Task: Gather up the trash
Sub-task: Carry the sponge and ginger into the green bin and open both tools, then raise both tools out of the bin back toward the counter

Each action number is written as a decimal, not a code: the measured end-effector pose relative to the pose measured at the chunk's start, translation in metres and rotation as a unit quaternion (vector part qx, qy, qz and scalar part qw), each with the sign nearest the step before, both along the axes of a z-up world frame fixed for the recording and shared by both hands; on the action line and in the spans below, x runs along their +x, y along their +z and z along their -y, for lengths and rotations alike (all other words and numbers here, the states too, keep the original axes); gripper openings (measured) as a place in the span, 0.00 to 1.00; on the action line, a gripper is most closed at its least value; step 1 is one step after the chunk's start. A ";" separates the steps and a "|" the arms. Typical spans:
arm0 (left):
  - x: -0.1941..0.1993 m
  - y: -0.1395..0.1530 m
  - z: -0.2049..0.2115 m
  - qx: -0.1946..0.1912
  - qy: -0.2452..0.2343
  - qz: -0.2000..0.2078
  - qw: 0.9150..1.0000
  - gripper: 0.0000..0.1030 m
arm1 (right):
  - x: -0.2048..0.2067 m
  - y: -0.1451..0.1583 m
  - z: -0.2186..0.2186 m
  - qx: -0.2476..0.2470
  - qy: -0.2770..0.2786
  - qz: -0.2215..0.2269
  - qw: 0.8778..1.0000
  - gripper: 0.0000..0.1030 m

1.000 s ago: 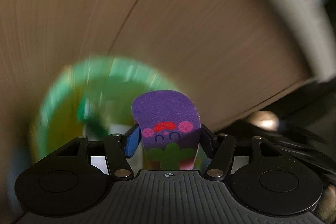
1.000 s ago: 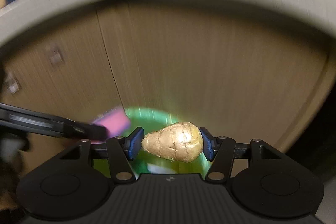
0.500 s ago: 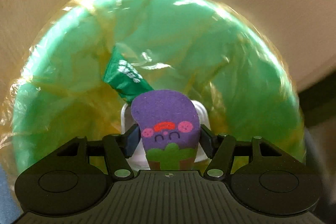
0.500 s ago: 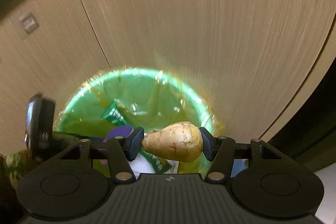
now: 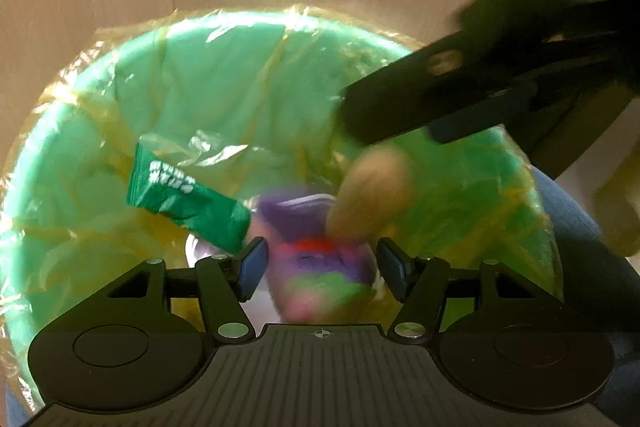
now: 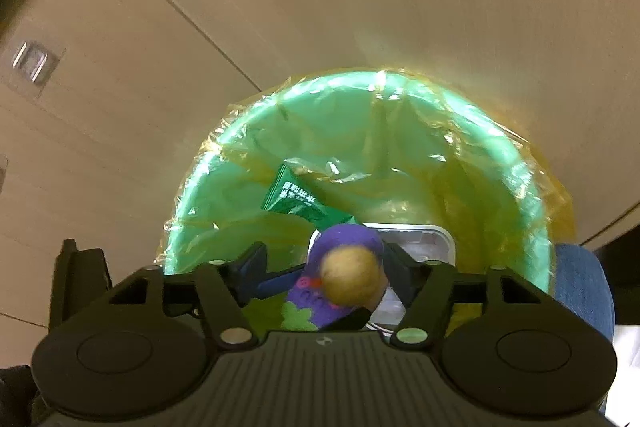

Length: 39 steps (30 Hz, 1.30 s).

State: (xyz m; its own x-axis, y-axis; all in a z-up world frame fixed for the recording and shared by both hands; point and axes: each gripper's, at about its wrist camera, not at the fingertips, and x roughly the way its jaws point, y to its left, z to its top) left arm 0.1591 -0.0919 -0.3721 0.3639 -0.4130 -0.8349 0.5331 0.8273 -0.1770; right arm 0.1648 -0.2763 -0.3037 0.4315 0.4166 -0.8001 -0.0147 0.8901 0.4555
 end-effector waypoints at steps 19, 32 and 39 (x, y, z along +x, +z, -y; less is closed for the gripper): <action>0.006 0.010 -0.008 0.009 0.047 0.003 0.999 0.59 | -0.027 -0.006 0.034 -0.033 -0.074 0.004 0.997 0.69; -0.013 0.194 -0.017 -0.011 0.040 0.150 0.988 0.60 | -0.039 0.160 0.019 -0.142 -0.027 0.222 0.964 0.77; -0.027 0.362 -0.057 -0.081 0.061 0.168 0.980 0.61 | -0.031 0.296 -0.009 -0.139 0.009 0.367 0.920 0.97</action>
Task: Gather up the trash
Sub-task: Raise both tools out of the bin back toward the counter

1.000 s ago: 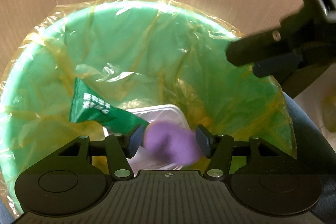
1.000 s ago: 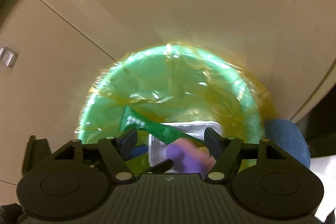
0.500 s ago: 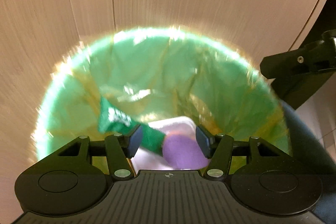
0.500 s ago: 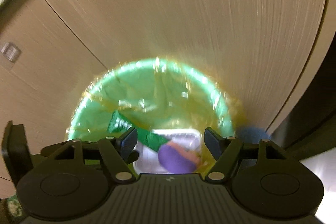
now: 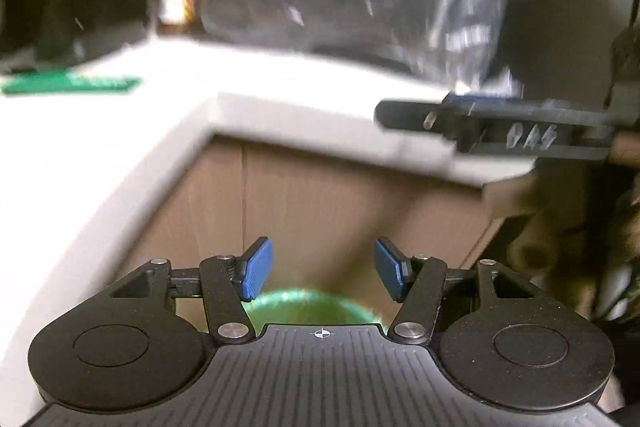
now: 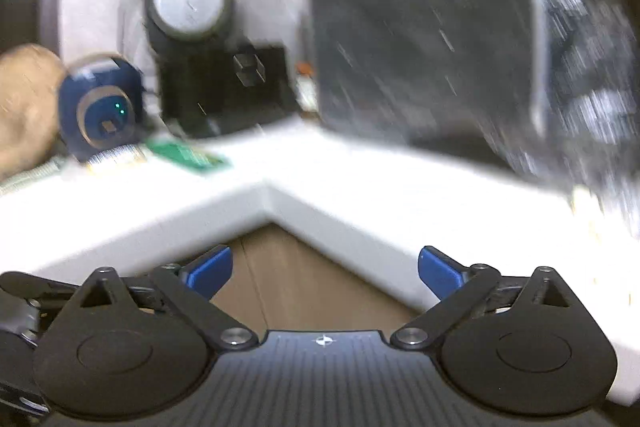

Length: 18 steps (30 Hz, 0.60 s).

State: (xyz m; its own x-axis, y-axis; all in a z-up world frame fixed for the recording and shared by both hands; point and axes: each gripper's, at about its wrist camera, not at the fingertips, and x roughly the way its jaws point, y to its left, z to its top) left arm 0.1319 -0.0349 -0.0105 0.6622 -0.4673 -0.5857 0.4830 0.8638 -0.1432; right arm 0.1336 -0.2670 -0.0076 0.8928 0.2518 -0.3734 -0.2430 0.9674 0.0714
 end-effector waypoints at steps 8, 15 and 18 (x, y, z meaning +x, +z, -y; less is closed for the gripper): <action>0.046 0.068 -0.099 0.017 0.147 0.005 0.989 0.60 | 0.024 0.042 -0.051 -0.037 0.072 0.006 0.997 0.97; 0.124 0.077 -0.221 -0.023 0.290 0.029 0.956 0.59 | 0.060 0.037 -0.080 -0.041 0.096 0.002 0.995 0.97; 0.160 0.069 -0.256 -0.004 0.331 0.037 0.943 0.59 | 0.081 0.029 -0.092 -0.041 0.101 -0.010 0.994 0.97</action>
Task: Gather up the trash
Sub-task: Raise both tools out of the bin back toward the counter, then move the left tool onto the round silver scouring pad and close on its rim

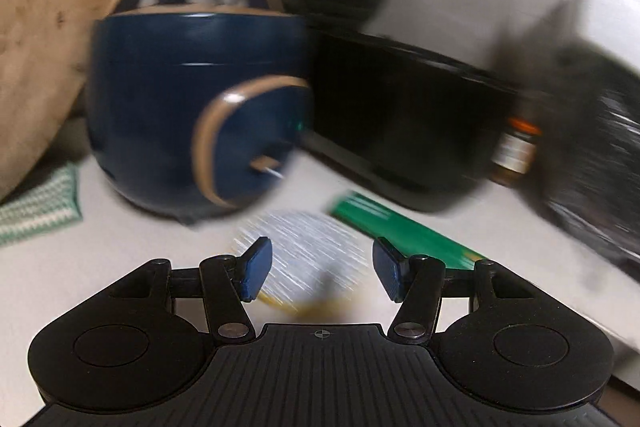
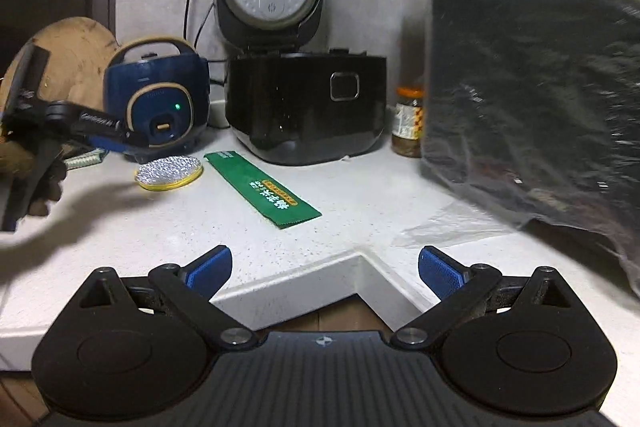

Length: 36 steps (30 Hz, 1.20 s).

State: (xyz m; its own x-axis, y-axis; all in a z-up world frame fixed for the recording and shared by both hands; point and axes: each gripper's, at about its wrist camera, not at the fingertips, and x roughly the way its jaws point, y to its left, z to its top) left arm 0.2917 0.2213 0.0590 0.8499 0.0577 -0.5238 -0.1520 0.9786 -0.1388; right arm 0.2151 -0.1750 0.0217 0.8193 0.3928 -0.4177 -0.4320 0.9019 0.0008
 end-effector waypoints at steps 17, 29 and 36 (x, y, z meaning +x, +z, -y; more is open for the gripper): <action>0.041 -0.036 0.000 0.007 -0.063 -0.063 0.996 0.60 | 0.142 -0.021 -0.092 -0.029 0.022 -0.059 0.998 0.95; -0.010 -0.023 0.055 0.034 -0.142 -0.061 0.987 0.59 | 0.125 -0.023 -0.100 -0.010 0.068 -0.125 0.990 0.23; 0.005 -0.011 0.048 0.042 -0.112 -0.024 0.993 0.59 | 0.076 -0.013 -0.092 -0.025 0.113 -0.116 0.986 0.23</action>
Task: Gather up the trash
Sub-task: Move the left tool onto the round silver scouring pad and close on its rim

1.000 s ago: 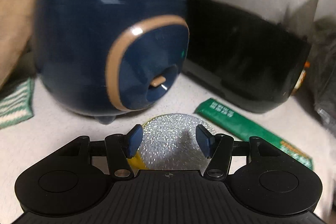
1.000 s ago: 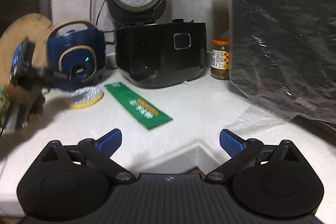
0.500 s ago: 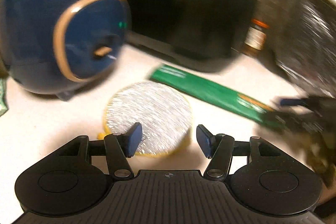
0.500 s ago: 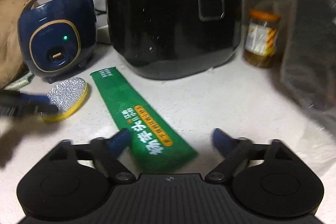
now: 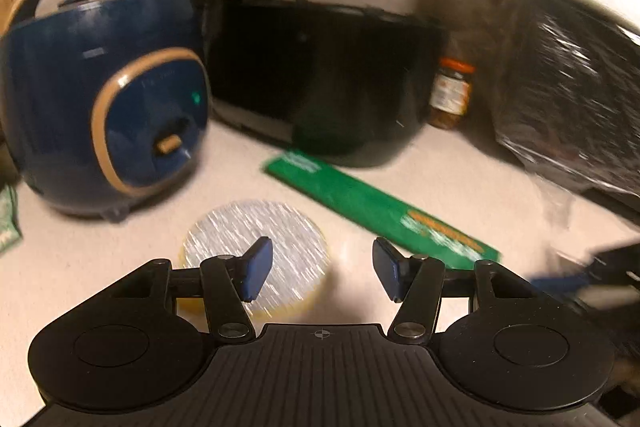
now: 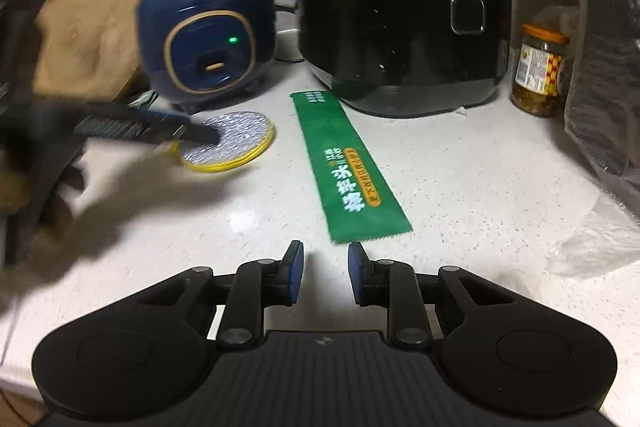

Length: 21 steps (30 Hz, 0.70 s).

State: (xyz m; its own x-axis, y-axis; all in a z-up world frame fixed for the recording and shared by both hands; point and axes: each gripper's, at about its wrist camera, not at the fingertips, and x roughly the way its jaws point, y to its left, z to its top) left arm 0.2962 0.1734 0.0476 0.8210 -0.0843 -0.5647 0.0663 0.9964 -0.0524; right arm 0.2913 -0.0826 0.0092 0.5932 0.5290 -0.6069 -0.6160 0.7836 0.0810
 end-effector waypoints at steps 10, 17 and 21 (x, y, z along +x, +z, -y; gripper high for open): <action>0.068 -0.018 -0.046 -0.001 0.085 -0.011 0.996 0.59 | -0.014 0.018 0.028 0.029 -0.042 0.038 0.998 0.68; 0.063 -0.028 -0.045 -0.030 0.042 -0.050 0.997 0.55 | 0.007 0.014 0.027 0.041 -0.051 0.026 0.998 0.68; 0.025 -0.025 -0.026 -0.035 -0.020 -0.073 0.997 0.54 | 0.026 0.004 0.005 0.023 -0.055 0.025 0.998 0.68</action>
State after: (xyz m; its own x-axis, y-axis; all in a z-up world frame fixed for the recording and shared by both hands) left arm 0.3216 0.1998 0.0226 0.7260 -0.1583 -0.6692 0.0928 0.9868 -0.1328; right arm 0.3174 -0.0875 0.0136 0.6779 0.4856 -0.5519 -0.5302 0.8430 0.0905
